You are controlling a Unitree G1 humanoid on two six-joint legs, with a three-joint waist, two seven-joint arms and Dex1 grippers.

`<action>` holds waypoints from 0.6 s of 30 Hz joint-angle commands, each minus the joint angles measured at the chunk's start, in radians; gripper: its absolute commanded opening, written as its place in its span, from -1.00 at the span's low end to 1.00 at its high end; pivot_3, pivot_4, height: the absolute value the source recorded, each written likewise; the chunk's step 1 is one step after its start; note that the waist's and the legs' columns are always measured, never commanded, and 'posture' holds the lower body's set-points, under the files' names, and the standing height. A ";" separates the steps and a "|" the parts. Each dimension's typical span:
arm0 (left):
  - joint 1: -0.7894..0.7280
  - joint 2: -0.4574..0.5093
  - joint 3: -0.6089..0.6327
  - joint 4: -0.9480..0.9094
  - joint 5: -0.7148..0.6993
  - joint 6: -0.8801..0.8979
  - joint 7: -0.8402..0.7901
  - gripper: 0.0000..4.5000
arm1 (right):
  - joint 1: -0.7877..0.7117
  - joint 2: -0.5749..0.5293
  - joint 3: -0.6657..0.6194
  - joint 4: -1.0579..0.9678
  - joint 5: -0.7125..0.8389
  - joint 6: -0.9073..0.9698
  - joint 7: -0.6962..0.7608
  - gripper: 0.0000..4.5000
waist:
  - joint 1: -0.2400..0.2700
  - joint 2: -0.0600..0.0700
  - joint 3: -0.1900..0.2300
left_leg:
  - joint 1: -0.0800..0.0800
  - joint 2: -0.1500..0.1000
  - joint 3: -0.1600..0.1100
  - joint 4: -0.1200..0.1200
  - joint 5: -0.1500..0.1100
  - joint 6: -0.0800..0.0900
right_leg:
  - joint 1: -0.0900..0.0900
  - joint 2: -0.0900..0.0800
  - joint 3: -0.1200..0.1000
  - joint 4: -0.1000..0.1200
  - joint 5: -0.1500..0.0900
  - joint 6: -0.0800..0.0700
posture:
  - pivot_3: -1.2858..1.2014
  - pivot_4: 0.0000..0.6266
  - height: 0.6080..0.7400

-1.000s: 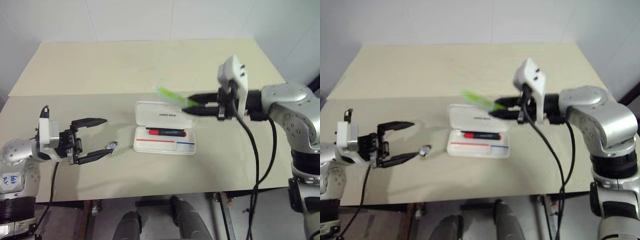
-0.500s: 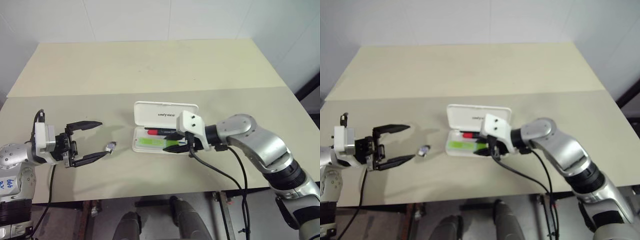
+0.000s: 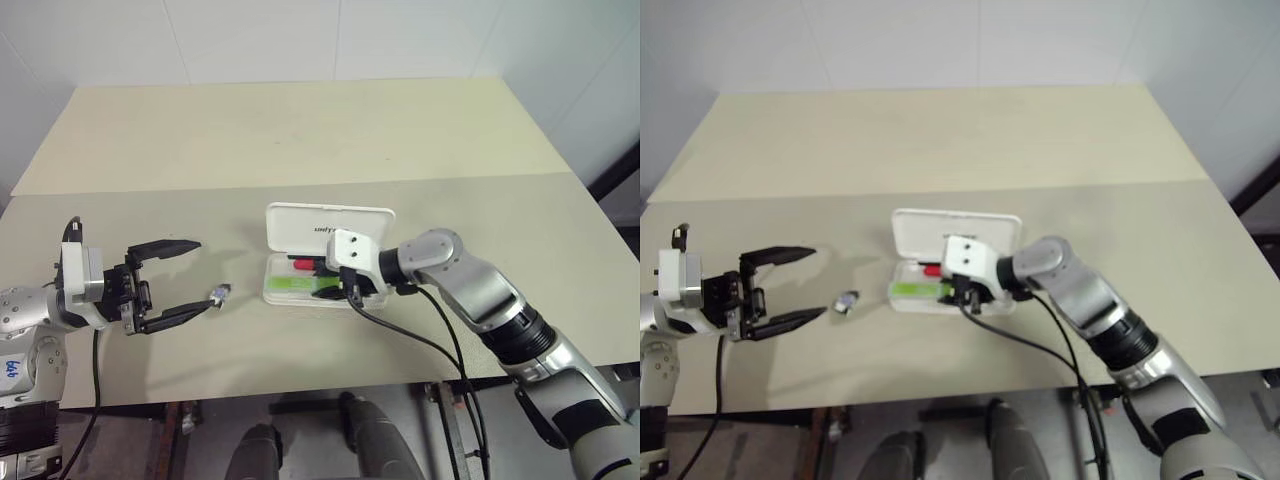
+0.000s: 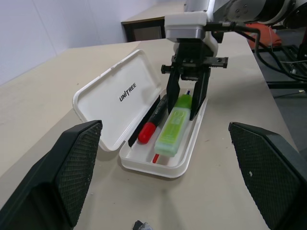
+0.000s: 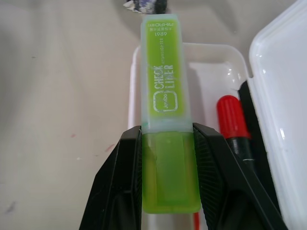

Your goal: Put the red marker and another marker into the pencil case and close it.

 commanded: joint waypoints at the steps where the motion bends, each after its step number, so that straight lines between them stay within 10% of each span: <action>1: 0.009 0.016 0.034 -0.047 -0.029 0.005 0.011 1.00 | -0.022 0.010 -0.012 -0.012 -0.014 -0.031 0.025 -0.51 | 0.000 0.000 0.000 | 0.000 0.000 0.000 0.000 0.000 0.000 | 0.000 0.000 0.000 0.000 0.000 0.000 | 0.03 -0.52 1.00; 10: 0.019 0.012 0.035 -0.066 -0.033 0.014 0.022 1.00 | -0.011 0.013 -0.016 -0.024 -0.032 -0.017 0.042 -0.51 | 0.000 0.000 0.000 | 0.000 0.000 -0.001 0.000 0.000 -0.001 | 0.000 0.000 -0.001 0.001 0.000 0.000 | 0.03 -0.52 1.00; 18: 0.025 0.008 0.032 -0.077 -0.038 0.015 0.023 1.00 | 0.003 -0.009 -0.029 -0.074 -0.019 0.017 0.060 0.91 | 0.000 0.000 0.000 | 0.000 0.000 -0.001 0.000 0.000 -0.001 | 0.000 0.000 -0.001 0.001 0.000 0.000 | 0.03 -0.52 1.00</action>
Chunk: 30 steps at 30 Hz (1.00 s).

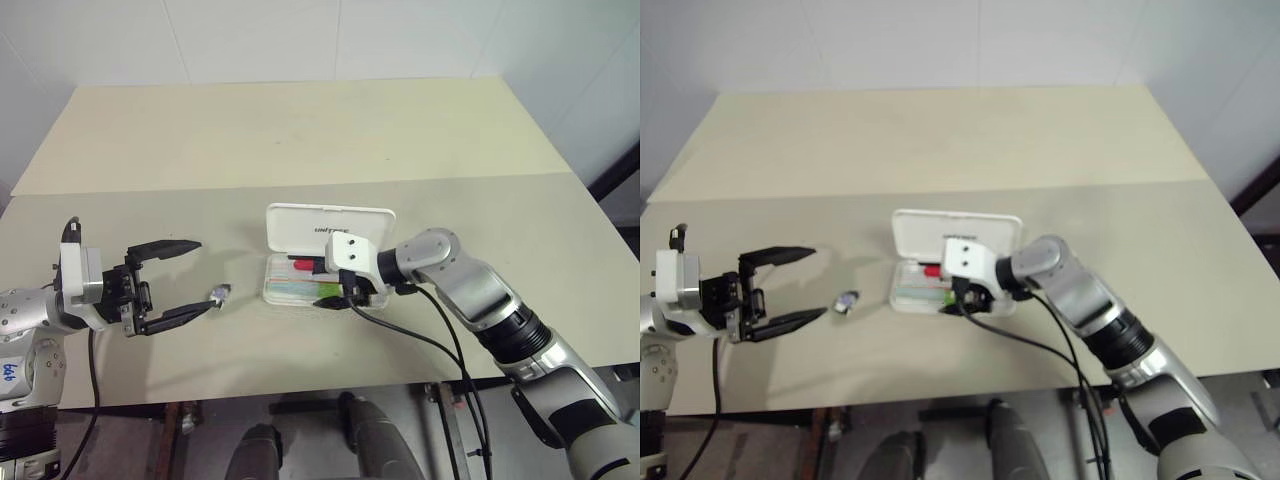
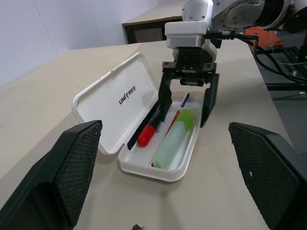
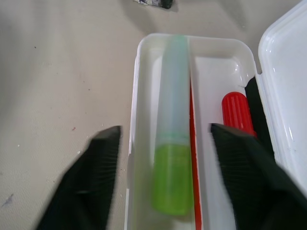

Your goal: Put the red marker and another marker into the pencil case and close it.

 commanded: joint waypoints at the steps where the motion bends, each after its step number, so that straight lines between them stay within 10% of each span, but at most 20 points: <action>1: 0.014 0.007 0.026 -0.048 -0.028 0.001 0.005 1.00 | 0.003 -0.020 -0.032 -0.079 0.018 0.022 0.026 0.98 | 0.001 0.000 0.000 | 0.000 0.000 0.000 0.000 0.000 0.000 | 0.000 0.000 0.000 0.000 0.000 0.000 | 0.03 -0.52 1.00; 30: 0.026 -0.062 0.040 -0.093 0.012 -0.055 0.129 1.00 | 0.051 -0.015 -0.064 -0.132 0.058 0.087 0.002 0.98 | 0.001 0.000 0.000 | 0.000 0.000 0.000 0.001 0.000 0.000 | 0.000 0.000 0.000 0.001 0.000 0.000 | 0.03 -0.52 1.00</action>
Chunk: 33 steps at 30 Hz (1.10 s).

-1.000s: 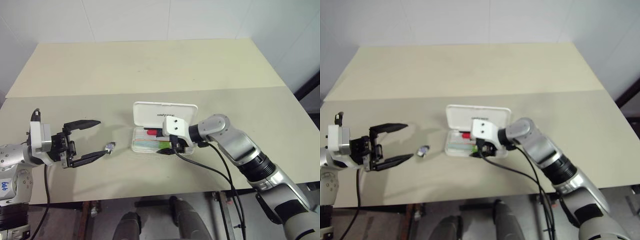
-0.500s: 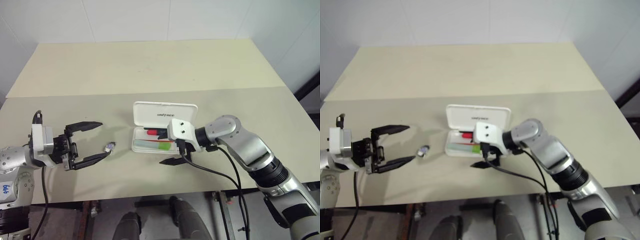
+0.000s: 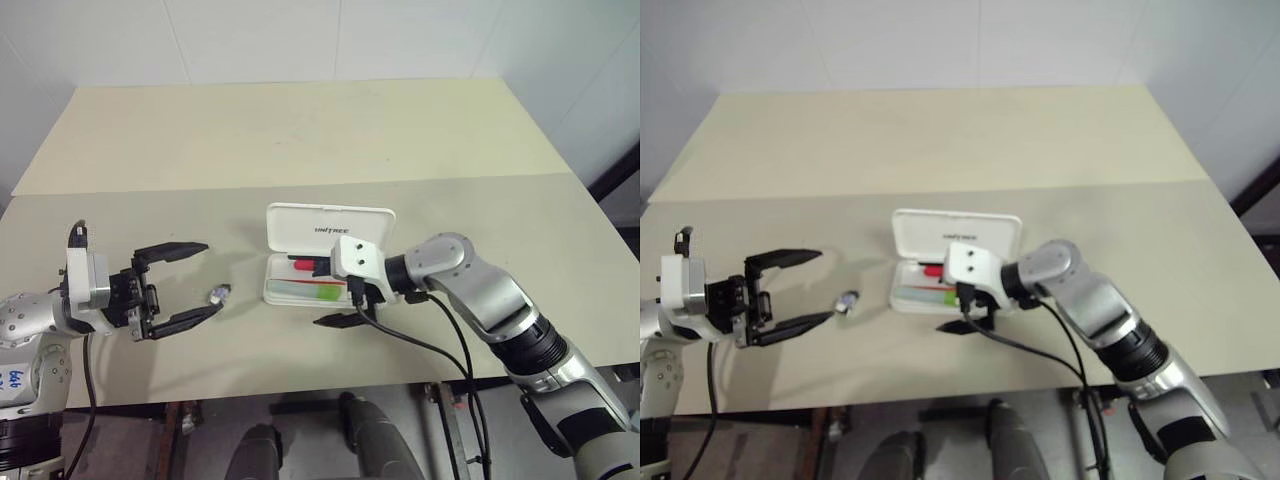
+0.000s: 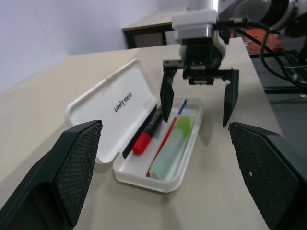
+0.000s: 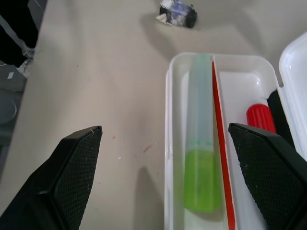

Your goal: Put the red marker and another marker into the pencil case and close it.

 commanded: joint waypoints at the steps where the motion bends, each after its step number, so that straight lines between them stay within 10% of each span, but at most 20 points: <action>1: 0.002 -0.031 0.055 -0.042 0.015 -0.053 0.094 1.00 | -0.004 0.004 -0.037 -0.026 0.014 0.004 -0.014 0.98 | 0.000 0.000 0.000 | 0.000 0.000 0.000 0.000 0.000 0.000 | 0.000 0.000 0.000 0.000 0.000 0.000 | 0.03 -0.52 1.00; 19: 0.318 -0.308 0.018 -0.473 0.264 0.106 0.795 1.00 | 0.210 -0.181 -0.490 -0.226 0.452 0.062 0.141 0.98 | 0.007 -0.001 -0.001 | 0.000 0.000 0.001 0.003 -0.001 -0.001 | 0.004 0.001 0.001 -0.003 0.000 0.001 | 0.03 -0.52 1.00; 33: 0.369 -0.405 -0.127 -0.445 0.414 0.233 0.968 1.00 | 0.272 -0.209 -0.490 -0.213 0.428 -0.020 0.064 0.98 | 0.000 -0.002 -0.001 | 0.000 -0.001 0.005 0.007 0.000 0.000 | 0.006 0.003 0.007 -0.006 -0.006 -0.010 | 0.03 -0.52 1.00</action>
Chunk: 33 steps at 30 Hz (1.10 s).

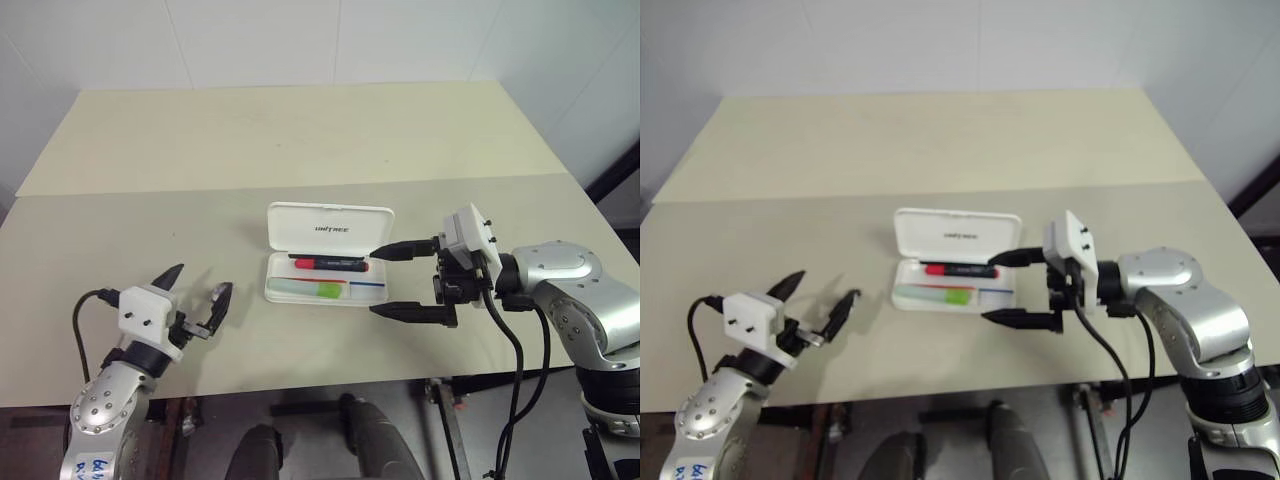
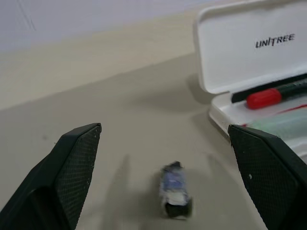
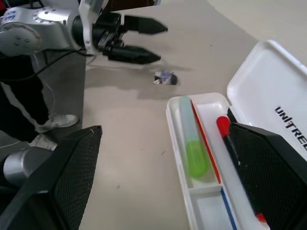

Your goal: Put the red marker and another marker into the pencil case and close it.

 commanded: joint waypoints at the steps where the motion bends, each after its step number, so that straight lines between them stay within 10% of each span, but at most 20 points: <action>1: 0.009 -0.018 0.001 -0.014 0.001 0.042 0.039 1.00 | 0.004 -0.015 -0.022 -0.019 0.009 -0.019 -0.015 0.98 | 0.000 0.000 0.000 | 0.000 0.000 0.000 0.000 0.000 0.000 | 0.000 0.000 0.000 0.000 0.000 0.000 | 0.03 -0.52 1.00; 25: -0.120 0.100 -0.087 0.107 0.010 0.278 -0.041 1.00 | 0.044 -0.054 -0.043 -0.065 0.038 -0.013 -0.080 0.98 | 0.003 -0.001 0.000 | 0.001 0.000 0.000 0.001 0.000 0.000 | 0.002 0.000 0.000 0.001 0.000 0.000 | 0.03 -0.52 1.00; 33: -0.130 0.101 -0.083 0.107 -0.034 0.338 -0.063 -0.19 | 0.042 -0.060 -0.044 -0.065 0.034 -0.016 -0.091 1.00 | 0.003 -0.001 -0.001 | 0.001 0.000 0.000 0.000 0.000 0.000 | 0.002 0.000 0.000 0.000 0.000 0.000 | 0.03 -0.52 1.00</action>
